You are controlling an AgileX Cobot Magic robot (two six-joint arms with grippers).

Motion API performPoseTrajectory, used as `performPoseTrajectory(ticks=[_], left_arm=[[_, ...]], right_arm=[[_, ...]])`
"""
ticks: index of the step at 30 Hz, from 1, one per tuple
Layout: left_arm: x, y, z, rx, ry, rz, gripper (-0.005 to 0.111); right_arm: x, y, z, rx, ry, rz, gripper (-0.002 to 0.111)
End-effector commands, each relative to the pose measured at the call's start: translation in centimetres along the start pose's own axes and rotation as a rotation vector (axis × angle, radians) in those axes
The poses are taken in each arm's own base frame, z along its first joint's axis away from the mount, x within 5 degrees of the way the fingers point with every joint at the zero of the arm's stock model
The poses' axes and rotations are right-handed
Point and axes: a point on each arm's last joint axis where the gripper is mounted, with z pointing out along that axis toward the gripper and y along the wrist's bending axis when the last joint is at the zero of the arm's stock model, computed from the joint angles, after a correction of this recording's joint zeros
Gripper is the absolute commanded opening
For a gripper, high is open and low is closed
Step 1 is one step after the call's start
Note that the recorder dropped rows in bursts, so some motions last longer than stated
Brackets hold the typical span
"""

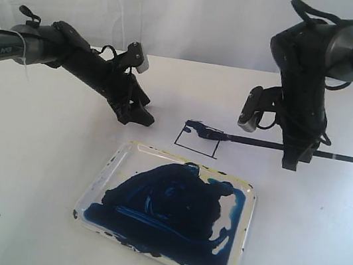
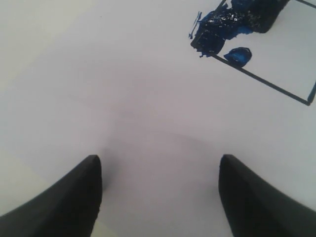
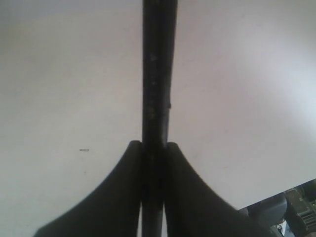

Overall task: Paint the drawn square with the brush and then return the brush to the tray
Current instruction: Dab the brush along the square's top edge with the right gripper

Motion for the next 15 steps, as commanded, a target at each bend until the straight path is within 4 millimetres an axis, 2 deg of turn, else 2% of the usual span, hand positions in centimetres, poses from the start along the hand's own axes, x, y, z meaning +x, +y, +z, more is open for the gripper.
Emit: performPoseTrajectory(ticks=[1, 15], left_arm=[[-0.02, -0.26, 0.18, 0.021, 0.001, -0.003, 0.070], [-0.02, -0.28, 0.18, 0.023, 0.001, -0.003, 0.070]], right_arm=[[0.24, -0.46, 0.23, 0.044, 0.017, 0.036, 0.000], [0.78, -0.73, 0.19, 0.074, 0.076, 0.043, 0.000]])
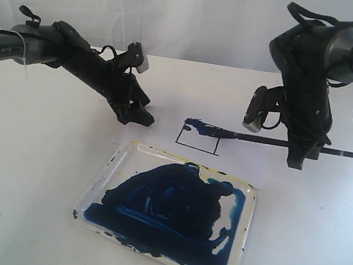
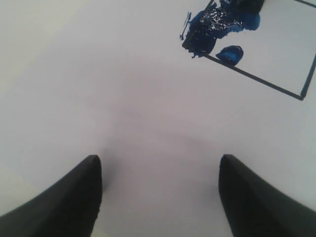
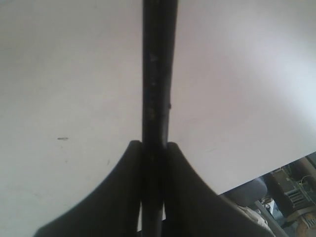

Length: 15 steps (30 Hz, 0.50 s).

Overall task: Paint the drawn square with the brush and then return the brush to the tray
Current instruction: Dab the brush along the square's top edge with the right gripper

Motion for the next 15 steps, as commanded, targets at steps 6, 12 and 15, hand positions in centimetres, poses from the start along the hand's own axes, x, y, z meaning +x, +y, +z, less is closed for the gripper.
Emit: performPoseTrajectory(ticks=[6, 12, 15], left_arm=[[0.0, -0.3, 0.2, 0.023, 0.001, -0.003, 0.070], [0.0, -0.3, 0.2, 0.021, 0.001, -0.003, 0.070], [0.0, -0.3, 0.2, 0.021, 0.001, -0.003, 0.070]], right_arm=[[0.7, -0.5, -0.1, 0.053, 0.046, 0.058, 0.000], [1.2, -0.8, -1.2, 0.072, 0.017, 0.082, 0.000], [1.0, -0.9, -1.6, 0.081, -0.028, 0.092, 0.000]])
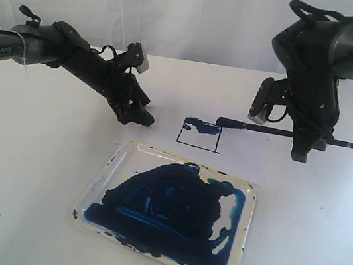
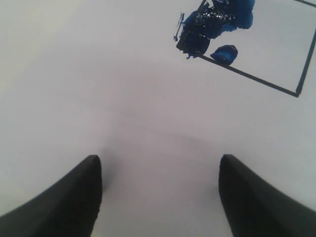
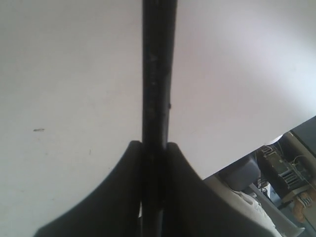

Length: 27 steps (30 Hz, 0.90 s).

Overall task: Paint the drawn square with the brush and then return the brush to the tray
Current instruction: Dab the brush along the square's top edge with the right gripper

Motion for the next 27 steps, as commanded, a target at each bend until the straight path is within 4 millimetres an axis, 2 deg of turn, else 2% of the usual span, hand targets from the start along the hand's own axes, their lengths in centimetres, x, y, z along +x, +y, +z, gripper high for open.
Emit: performPoseTrajectory(ticks=[1, 16, 20, 27], left_arm=[[0.0, -0.3, 0.2, 0.021, 0.001, -0.003, 0.070], [0.0, -0.3, 0.2, 0.021, 0.001, -0.003, 0.070], [0.0, -0.3, 0.2, 0.021, 0.001, -0.003, 0.070], [0.0, -0.3, 0.2, 0.021, 0.001, -0.003, 0.070]], right_arm=[[0.3, -0.3, -0.7, 0.015, -0.042, 0.027, 0.000], [-0.1, 0.3, 0.8, -0.029, 0.023, -0.047, 0.000], [-0.2, 0.3, 1.0, -0.027, 0.019, 0.011, 0.000], [0.1, 0.0, 1.0, 0.013, 0.052, 0.001, 0.000]])
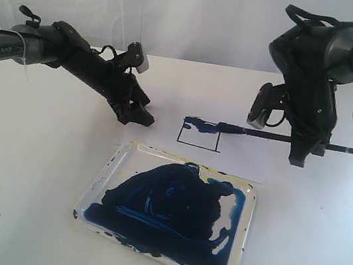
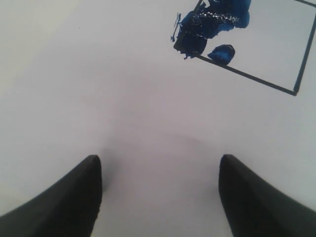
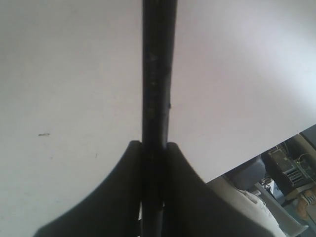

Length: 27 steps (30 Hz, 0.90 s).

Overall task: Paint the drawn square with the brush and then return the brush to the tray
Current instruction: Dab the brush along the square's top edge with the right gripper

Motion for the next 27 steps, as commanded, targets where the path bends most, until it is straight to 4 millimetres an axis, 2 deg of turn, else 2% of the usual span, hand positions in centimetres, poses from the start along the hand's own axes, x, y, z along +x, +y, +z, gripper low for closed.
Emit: performPoseTrajectory(ticks=[1, 5, 11, 16, 23, 27], left_arm=[[0.0, -0.3, 0.2, 0.021, 0.001, -0.003, 0.070], [0.0, -0.3, 0.2, 0.021, 0.001, -0.003, 0.070], [0.0, -0.3, 0.2, 0.021, 0.001, -0.003, 0.070], [0.0, -0.3, 0.2, 0.021, 0.001, -0.003, 0.070], [0.0, -0.3, 0.2, 0.021, 0.001, -0.003, 0.070], [0.0, -0.3, 0.2, 0.021, 0.001, -0.003, 0.070]], right_arm=[[0.5, -0.4, 0.1, 0.035, 0.035, 0.003, 0.000], [0.3, -0.2, 0.1, 0.019, 0.019, 0.016, 0.000], [-0.5, -0.4, -0.4, 0.030, -0.103, 0.045, 0.000], [-0.5, -0.4, -0.5, 0.033, -0.102, 0.014, 0.000], [-1.2, -0.1, 0.7, 0.019, -0.100, 0.006, 0.000], [-1.5, -0.2, 0.6, 0.031, -0.130, 0.013, 0.000]])
